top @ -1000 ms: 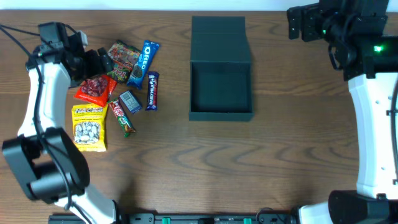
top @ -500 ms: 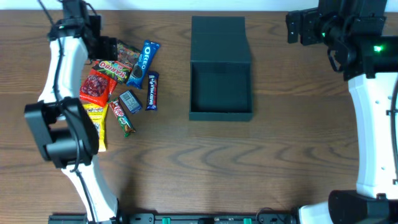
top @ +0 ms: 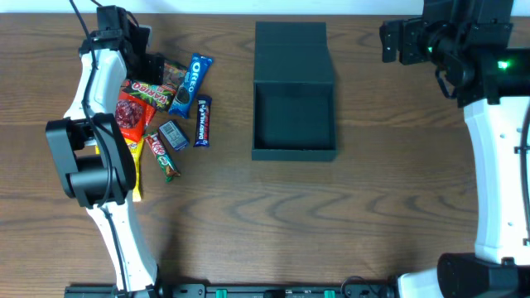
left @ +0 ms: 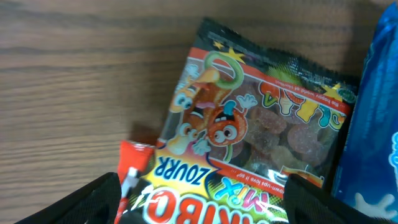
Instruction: Pack container
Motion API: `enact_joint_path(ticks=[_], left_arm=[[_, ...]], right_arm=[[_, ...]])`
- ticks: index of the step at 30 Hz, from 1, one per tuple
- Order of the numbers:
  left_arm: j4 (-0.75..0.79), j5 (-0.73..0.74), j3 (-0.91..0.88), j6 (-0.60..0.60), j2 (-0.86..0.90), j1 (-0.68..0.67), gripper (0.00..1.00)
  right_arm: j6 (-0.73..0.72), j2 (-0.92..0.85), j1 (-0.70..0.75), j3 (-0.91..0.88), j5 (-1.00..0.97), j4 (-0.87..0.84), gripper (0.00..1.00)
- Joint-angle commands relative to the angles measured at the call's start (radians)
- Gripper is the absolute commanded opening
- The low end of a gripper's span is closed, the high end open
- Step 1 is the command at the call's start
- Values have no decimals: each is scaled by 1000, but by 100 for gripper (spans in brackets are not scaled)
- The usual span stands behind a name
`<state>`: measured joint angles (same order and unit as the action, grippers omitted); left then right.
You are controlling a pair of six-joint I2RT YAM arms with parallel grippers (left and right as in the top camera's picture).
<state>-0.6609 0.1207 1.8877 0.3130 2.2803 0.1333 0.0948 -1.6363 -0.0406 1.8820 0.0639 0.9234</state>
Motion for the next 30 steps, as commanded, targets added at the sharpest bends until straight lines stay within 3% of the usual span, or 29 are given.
enact_joint_path(ticks=[1, 4, 7, 14, 22, 27, 30], left_arm=[[0, 30, 27, 21, 38, -5, 84], [8, 31, 27, 21, 48, -7, 81], [23, 30, 27, 24, 52, -11, 69], [56, 30, 26, 24, 63, -10, 75], [65, 29, 26, 24, 113, -10, 74], [60, 29, 26, 24, 123, -10, 64], [59, 29, 26, 24, 123, -10, 47]], right_arm=[[-12, -2, 5, -6, 7, 6, 99], [-12, -2, 5, -6, 7, 7, 99], [-12, -2, 5, -6, 7, 9, 99], [-12, -2, 5, -6, 8, 20, 99], [-14, -2, 5, -6, 8, 40, 99], [-31, -2, 5, -6, 8, 42, 99], [-32, -2, 5, -6, 8, 42, 99]])
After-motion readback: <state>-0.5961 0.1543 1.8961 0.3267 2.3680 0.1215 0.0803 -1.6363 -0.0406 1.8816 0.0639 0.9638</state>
